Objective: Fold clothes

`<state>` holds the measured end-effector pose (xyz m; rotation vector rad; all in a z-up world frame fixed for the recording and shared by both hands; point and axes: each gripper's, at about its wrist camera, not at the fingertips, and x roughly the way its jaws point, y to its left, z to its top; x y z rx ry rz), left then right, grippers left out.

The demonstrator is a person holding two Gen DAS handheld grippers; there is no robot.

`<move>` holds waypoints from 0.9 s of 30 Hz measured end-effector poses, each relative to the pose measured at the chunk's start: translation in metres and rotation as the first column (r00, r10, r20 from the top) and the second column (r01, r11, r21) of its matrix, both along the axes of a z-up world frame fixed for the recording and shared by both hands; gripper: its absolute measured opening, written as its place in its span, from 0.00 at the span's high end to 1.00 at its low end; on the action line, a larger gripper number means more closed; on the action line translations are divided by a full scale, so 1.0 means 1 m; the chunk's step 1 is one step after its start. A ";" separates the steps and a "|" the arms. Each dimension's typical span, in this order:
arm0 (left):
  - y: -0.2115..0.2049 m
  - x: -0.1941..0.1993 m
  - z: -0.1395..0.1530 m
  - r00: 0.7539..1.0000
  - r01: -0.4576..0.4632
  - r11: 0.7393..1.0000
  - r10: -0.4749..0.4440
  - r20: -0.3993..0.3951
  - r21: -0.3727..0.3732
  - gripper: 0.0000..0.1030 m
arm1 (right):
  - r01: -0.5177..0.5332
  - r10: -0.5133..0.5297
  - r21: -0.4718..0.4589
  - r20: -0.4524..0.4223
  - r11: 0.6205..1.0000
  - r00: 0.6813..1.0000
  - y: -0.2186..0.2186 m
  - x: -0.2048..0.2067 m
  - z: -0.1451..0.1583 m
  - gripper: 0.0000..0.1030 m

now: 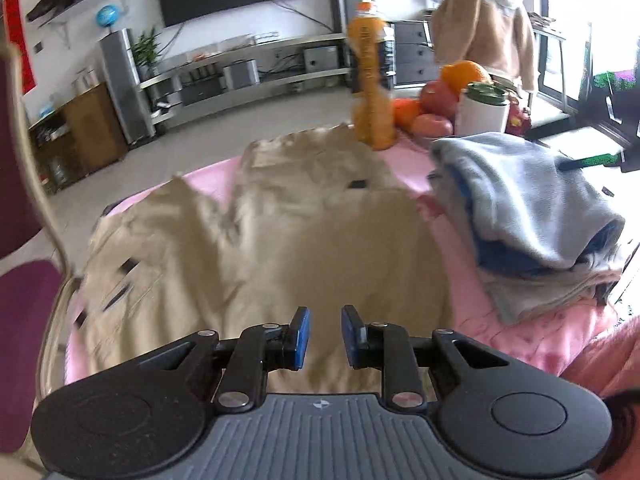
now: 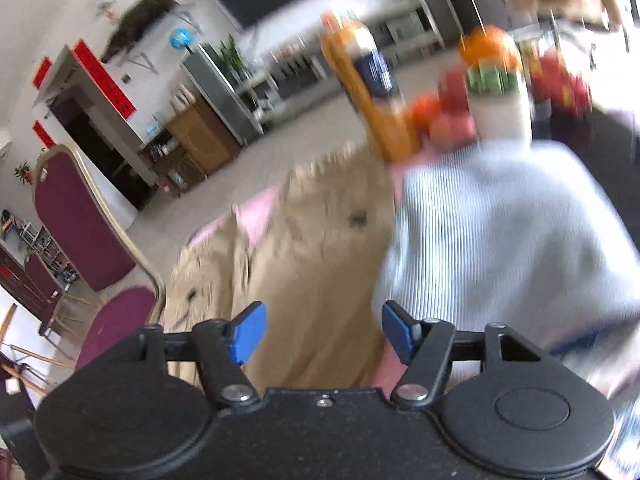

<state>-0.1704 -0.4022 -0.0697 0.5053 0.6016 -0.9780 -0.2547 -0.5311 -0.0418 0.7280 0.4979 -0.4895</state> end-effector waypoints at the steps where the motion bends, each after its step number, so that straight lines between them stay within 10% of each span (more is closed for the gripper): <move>1: -0.010 -0.001 0.000 1.000 -0.004 1.000 0.004 0.000 -0.002 0.77 | 0.003 -0.002 -0.021 0.014 1.000 1.000 -0.007 0.002 0.006 0.37; 7: -0.062 -0.003 -0.014 1.000 -0.012 1.000 0.012 -0.004 0.005 0.68 | 0.019 -0.006 -0.134 0.098 0.991 0.995 -0.048 0.019 0.034 0.27; 14: -0.104 -0.008 -0.054 0.995 0.037 0.993 -0.026 -0.095 0.115 0.68 | 0.038 -0.056 0.173 0.100 0.984 0.993 -0.104 0.039 -0.055 0.27; 19: -0.128 -0.009 -0.072 0.976 0.092 0.985 -0.060 -0.211 0.147 0.54 | 0.070 -0.118 0.288 0.154 0.955 0.981 -0.121 0.022 -0.074 0.26; 27: -0.161 -0.023 -0.085 0.989 0.069 0.952 -0.027 -0.143 0.297 0.42 | 0.101 -0.163 0.329 0.166 0.939 0.973 -0.129 0.021 -0.078 0.25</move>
